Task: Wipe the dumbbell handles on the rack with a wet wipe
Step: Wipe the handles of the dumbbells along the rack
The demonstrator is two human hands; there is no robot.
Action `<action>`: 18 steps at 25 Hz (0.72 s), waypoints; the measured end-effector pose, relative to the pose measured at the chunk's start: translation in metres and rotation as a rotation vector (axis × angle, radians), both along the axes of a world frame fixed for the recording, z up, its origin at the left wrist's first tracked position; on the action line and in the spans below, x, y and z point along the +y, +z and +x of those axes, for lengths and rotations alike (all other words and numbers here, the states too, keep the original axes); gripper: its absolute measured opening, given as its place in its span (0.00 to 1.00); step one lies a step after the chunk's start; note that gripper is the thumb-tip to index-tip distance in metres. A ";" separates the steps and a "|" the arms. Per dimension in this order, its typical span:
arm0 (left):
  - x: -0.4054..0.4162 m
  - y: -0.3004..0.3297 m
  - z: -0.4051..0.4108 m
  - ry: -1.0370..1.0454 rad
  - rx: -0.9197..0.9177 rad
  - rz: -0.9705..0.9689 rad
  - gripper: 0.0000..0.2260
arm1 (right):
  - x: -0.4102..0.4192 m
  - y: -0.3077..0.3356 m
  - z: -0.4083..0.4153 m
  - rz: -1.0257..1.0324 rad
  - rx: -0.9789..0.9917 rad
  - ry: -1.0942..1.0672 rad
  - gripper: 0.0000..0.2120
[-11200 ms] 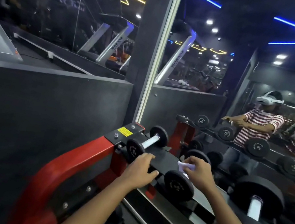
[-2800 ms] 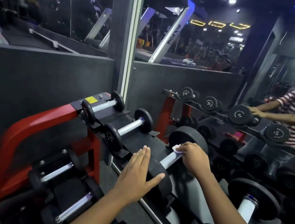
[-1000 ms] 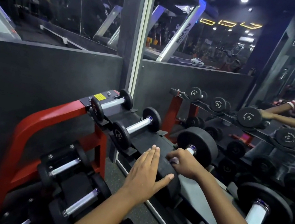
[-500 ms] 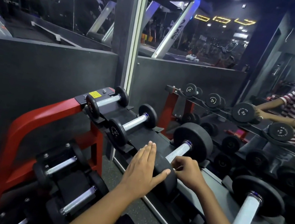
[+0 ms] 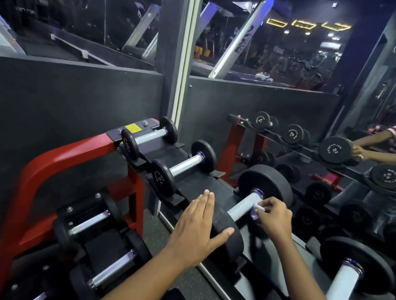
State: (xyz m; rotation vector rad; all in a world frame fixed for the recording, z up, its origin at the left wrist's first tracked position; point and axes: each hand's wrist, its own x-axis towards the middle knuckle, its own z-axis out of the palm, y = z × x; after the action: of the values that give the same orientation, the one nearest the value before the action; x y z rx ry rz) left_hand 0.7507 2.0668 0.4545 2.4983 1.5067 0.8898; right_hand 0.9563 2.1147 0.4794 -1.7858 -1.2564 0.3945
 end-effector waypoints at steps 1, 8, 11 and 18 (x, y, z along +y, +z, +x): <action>0.000 0.000 0.000 -0.002 0.005 0.000 0.41 | 0.000 -0.003 -0.001 -0.020 0.028 0.011 0.05; 0.000 0.000 0.001 0.007 0.029 0.002 0.43 | -0.021 -0.009 -0.020 -0.119 0.077 0.197 0.05; -0.001 0.000 0.001 0.012 0.029 0.003 0.43 | -0.032 -0.005 -0.023 -0.211 0.038 0.404 0.04; -0.002 0.003 -0.001 -0.004 0.017 -0.006 0.42 | -0.003 -0.007 0.001 -0.048 0.287 -0.203 0.06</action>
State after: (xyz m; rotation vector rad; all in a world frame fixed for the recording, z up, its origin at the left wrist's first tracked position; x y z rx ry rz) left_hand 0.7500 2.0646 0.4573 2.5102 1.5061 0.8648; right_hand 0.9574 2.1121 0.4720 -1.8027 -0.8647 0.5462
